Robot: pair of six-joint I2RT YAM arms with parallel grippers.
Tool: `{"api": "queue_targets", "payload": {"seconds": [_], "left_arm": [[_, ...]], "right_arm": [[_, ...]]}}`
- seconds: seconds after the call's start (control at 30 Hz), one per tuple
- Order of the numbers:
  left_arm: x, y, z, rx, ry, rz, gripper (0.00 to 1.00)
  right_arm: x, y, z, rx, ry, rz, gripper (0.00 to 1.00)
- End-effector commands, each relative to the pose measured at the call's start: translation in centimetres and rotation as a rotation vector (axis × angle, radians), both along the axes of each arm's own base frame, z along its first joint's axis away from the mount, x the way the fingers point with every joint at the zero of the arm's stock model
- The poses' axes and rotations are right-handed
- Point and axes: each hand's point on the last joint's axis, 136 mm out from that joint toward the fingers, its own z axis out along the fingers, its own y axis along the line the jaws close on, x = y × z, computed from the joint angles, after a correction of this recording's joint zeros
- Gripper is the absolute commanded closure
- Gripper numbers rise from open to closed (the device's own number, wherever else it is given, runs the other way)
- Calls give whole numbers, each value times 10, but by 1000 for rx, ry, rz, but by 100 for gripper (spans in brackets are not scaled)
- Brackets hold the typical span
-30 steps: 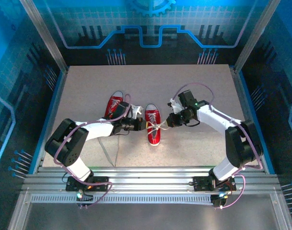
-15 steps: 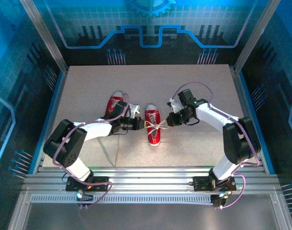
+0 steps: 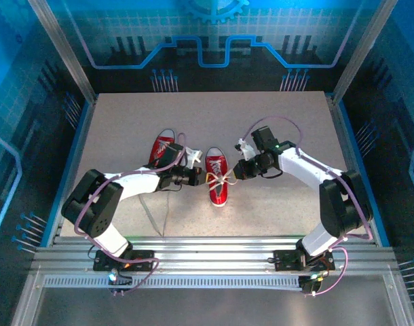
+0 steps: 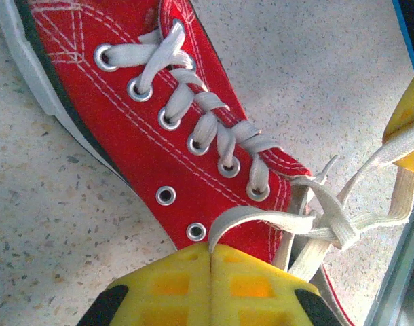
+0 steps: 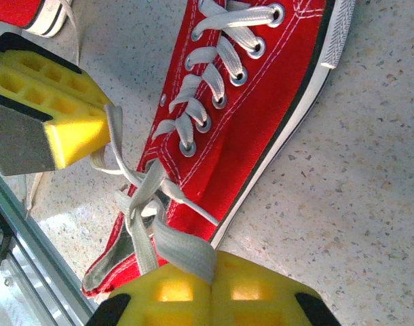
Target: Tie the shoes
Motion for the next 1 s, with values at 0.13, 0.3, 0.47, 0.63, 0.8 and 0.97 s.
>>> {"api": "queue_targets", "payload": {"seconds": [0.13,0.3,0.47,0.63,0.8,0.97], "left_arm": [[3,5,24,52,-127,-52,59],[0,9,34,56,-168,-58,59],[-16,-16,48,133,-372,-178,46],[-19,-36,55,131,-530,-250,37],[-21,-46,41,211,-587,-295,29],[-18,-53,37,210,-609,-305,27]], "right_arm": [[-11,8,6,34,34,18,100],[-14,15,11,66,41,38,100],[-14,24,20,75,33,50,99],[-9,39,23,75,55,54,97],[1,49,20,63,99,39,97],[3,51,14,49,123,28,98]]}}
